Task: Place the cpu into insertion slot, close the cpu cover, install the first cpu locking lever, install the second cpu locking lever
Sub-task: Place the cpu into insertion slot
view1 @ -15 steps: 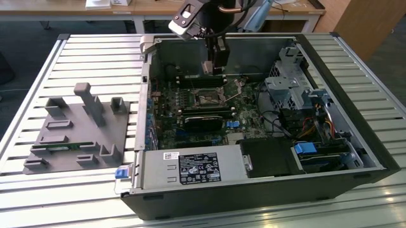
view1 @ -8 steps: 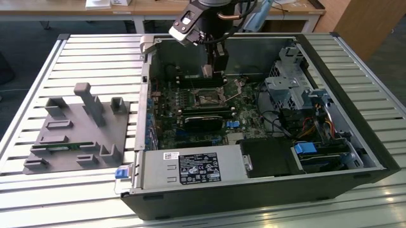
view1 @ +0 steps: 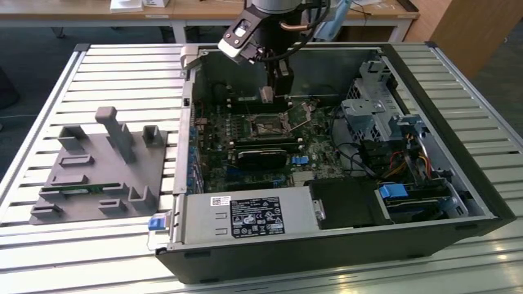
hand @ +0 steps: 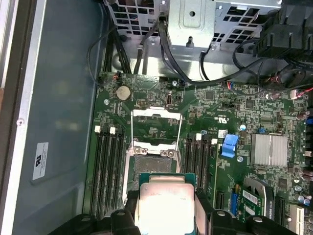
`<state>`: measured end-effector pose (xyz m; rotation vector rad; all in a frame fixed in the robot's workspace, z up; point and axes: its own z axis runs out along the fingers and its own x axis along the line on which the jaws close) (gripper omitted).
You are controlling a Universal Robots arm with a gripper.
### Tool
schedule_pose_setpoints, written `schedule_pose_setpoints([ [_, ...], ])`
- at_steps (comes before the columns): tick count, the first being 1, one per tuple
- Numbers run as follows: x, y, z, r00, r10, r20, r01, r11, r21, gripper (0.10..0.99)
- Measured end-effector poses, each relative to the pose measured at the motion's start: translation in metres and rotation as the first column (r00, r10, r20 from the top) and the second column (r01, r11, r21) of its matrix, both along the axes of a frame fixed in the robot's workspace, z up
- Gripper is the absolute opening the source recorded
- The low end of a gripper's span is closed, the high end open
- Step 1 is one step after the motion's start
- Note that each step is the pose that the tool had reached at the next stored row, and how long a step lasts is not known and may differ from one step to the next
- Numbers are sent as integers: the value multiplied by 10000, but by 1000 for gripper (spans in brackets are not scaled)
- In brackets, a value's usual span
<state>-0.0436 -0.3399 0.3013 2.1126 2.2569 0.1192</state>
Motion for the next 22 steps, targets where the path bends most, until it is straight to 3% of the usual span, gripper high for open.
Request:
schedule_pose_setpoints([
  [22,3,6,-190,10000,-30,1,30,10000,0,537],
])
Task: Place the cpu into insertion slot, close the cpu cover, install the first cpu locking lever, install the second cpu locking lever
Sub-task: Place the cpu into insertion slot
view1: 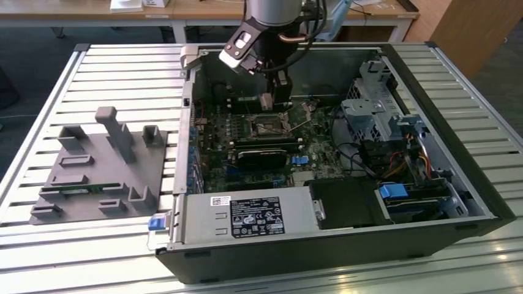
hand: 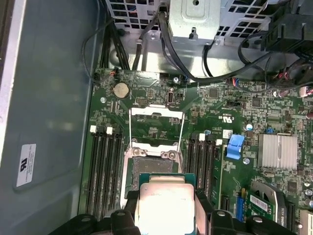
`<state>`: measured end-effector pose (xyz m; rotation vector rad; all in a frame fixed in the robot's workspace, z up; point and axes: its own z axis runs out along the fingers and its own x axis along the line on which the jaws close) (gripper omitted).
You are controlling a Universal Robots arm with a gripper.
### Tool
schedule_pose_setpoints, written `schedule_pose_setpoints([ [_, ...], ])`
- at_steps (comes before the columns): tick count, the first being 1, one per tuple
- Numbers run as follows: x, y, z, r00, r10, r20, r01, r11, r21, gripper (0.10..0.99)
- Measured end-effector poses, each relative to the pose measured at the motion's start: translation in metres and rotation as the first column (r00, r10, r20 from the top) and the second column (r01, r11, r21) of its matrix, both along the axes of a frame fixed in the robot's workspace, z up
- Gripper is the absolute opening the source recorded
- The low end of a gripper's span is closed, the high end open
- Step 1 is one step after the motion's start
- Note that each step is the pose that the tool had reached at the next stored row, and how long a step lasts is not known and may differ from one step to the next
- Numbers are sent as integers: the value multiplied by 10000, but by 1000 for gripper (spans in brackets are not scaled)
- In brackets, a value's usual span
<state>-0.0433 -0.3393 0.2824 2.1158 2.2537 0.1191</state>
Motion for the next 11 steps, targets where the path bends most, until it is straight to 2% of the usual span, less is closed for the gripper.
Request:
schedule_pose_setpoints([
  [4,0,1,-64,9996,-270,-1,270,9996,-2,537],
  [11,1,64,-192,9995,-314,0,314,9995,-2,537],
])
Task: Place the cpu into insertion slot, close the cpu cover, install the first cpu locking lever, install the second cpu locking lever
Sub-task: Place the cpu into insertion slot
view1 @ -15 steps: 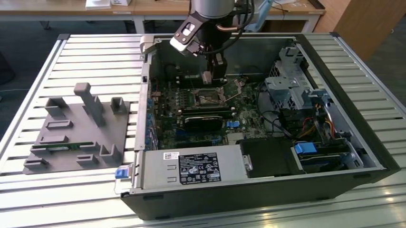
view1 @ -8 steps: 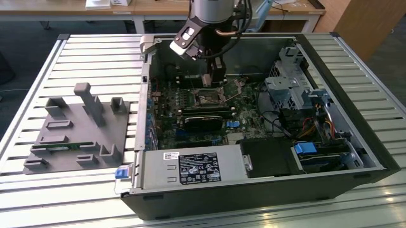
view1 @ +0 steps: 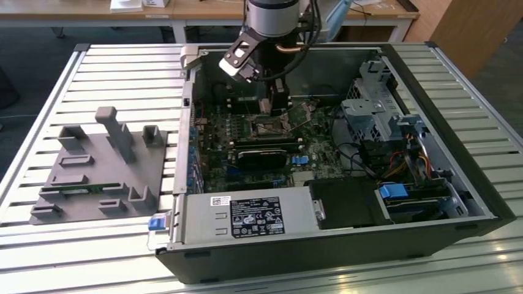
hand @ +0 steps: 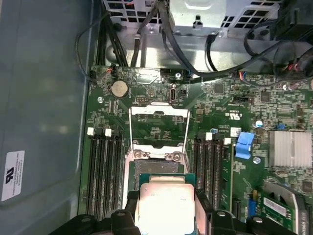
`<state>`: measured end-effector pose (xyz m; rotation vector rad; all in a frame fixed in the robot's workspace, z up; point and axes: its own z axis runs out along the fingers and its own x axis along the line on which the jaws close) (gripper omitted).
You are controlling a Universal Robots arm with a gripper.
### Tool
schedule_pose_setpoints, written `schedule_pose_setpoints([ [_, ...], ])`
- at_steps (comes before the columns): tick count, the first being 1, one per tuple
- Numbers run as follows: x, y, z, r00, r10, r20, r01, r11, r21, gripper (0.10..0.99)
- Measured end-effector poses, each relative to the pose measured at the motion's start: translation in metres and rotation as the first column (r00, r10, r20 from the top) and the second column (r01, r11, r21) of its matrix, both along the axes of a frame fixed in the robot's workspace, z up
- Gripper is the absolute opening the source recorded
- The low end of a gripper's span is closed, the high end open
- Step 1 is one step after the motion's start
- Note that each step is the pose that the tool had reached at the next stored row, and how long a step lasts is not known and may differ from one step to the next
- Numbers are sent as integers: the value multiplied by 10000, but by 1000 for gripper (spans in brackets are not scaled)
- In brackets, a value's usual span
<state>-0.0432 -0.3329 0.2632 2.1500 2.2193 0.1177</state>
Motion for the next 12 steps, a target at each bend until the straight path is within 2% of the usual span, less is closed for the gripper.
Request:
schedule_pose_setpoints([
  [3,0,6,-54,10000,1,0,-1,10000,-42,537],
  [6,0,14,-100,10000,0,0,0,9999,-162,537],
  [12,0,19,-210,10000,29,1,-29,9998,-172,537],
])
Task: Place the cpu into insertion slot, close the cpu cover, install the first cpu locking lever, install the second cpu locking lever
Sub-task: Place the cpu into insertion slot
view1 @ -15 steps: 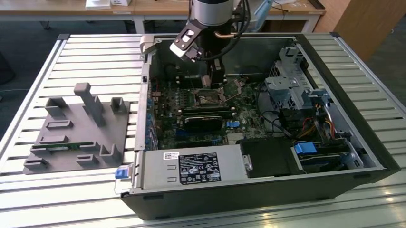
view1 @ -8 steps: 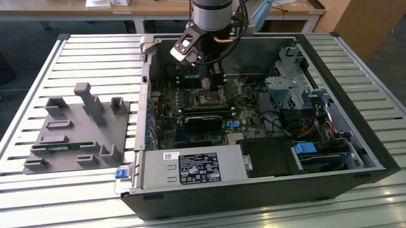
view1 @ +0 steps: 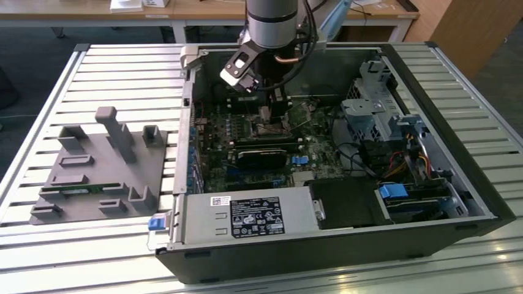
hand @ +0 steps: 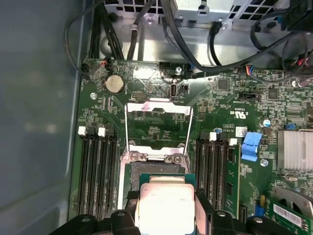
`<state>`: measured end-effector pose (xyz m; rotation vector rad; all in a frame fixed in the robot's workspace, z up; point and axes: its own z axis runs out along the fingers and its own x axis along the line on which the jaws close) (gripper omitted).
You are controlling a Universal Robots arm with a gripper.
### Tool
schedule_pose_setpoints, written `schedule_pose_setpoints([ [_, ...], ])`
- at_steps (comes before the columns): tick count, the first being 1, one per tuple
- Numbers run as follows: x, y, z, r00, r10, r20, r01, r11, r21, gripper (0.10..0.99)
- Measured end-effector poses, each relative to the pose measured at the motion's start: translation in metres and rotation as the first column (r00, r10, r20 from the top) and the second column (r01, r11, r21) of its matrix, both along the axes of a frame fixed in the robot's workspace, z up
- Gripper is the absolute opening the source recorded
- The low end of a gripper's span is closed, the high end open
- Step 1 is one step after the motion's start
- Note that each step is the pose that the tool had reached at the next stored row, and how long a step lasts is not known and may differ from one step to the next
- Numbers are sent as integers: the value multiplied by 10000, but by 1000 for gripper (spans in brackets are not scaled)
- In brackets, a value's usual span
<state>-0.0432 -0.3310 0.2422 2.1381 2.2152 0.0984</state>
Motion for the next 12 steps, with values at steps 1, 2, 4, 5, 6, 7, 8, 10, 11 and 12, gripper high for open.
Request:
schedule_pose_setpoints([
  [1,0,0,-15,10000,0,0,0,10000,-2,537],
  [2,0,0,-26,10000,1,0,-1,10000,-11,537],
  [4,0,1,-50,10000,0,-1,0,10000,-34,537],
  [5,-1,3,-63,10000,-1,0,1,10000,-42,537],
  [6,0,7,-74,10000,-1,-1,1,10000,-47,537],
  [7,0,11,-85,10000,0,0,0,10000,-49,537],
  [8,0,14,-94,10000,0,0,0,10000,-48,537],
  [10,1,18,-107,10000,2,0,-2,10000,-49,537],
  [11,0,18,-112,10000,1,0,-1,10000,-49,537],
  [12,0,18,-116,10000,1,0,-1,10000,-49,537],
])
